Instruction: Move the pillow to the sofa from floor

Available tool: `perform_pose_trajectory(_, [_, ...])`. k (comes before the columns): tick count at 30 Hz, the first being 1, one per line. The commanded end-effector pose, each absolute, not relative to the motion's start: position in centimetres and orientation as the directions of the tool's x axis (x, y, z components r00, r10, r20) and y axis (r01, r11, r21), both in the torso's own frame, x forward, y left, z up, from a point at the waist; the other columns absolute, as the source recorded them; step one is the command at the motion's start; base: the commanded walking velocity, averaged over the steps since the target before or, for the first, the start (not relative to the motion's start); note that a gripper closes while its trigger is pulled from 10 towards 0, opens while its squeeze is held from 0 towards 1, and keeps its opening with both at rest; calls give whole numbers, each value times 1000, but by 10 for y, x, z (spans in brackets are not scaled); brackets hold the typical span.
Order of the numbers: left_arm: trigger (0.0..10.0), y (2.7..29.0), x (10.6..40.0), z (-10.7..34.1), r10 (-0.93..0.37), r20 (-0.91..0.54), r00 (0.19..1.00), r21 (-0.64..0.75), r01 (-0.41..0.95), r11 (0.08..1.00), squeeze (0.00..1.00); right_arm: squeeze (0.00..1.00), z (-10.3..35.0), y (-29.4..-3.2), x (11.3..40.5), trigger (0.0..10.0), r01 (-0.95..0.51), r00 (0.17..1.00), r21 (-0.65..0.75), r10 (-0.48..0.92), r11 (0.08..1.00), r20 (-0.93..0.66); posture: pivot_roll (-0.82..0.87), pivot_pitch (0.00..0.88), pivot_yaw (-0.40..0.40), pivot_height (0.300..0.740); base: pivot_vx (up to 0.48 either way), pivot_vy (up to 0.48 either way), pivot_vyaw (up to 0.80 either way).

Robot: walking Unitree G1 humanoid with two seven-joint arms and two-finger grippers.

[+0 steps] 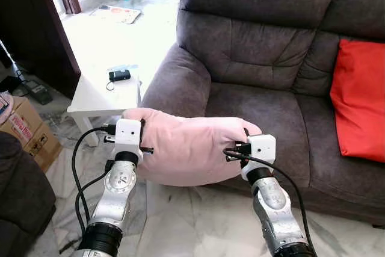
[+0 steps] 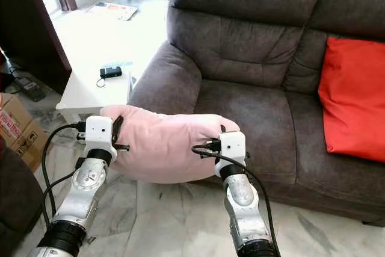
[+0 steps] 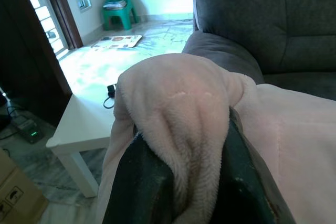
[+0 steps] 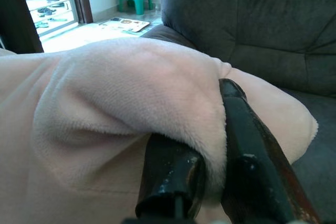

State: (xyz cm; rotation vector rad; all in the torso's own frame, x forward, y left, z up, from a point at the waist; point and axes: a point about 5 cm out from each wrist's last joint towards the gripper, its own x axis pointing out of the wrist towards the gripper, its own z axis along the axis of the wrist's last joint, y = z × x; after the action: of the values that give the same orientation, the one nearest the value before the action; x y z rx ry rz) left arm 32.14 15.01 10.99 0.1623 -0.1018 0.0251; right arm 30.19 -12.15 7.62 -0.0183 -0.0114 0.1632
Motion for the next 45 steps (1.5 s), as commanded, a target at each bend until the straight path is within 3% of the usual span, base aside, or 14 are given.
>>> perform_pose_trajectory(1, [10000, 140, 326, 123, -43, 164, 986, 169, 15, 985, 0, 0, 92, -111, 308, 10000, -189, 977, -24, 191, 982, 92, 10, 0, -22, 740, 0, 0, -800])
perform_pose_trajectory(15, [10000, 130, 335, 126, -102, 156, 982, 196, 70, 978, 0, 0, 89, -120, 305, 10000, -130, 986, -26, 132, 991, 97, -42, 0, 34, 740, 0, 0, -800])
perform_pose_trajectory(30, [10000, 122, 334, 126, -106, 184, 977, 193, 70, 979, 0, 0, 94, -116, 313, 10000, -176, 978, -41, 180, 983, 101, -11, 0, -35, 740, 0, -81, -800])
perform_pose_trajectory(45, [10000, 125, 331, 122, -81, 194, 978, 168, 49, 985, 0, 0, 94, -113, 314, 10000, -211, 972, -55, 215, 976, 97, -9, 0, -54, 740, 0, -110, -800])
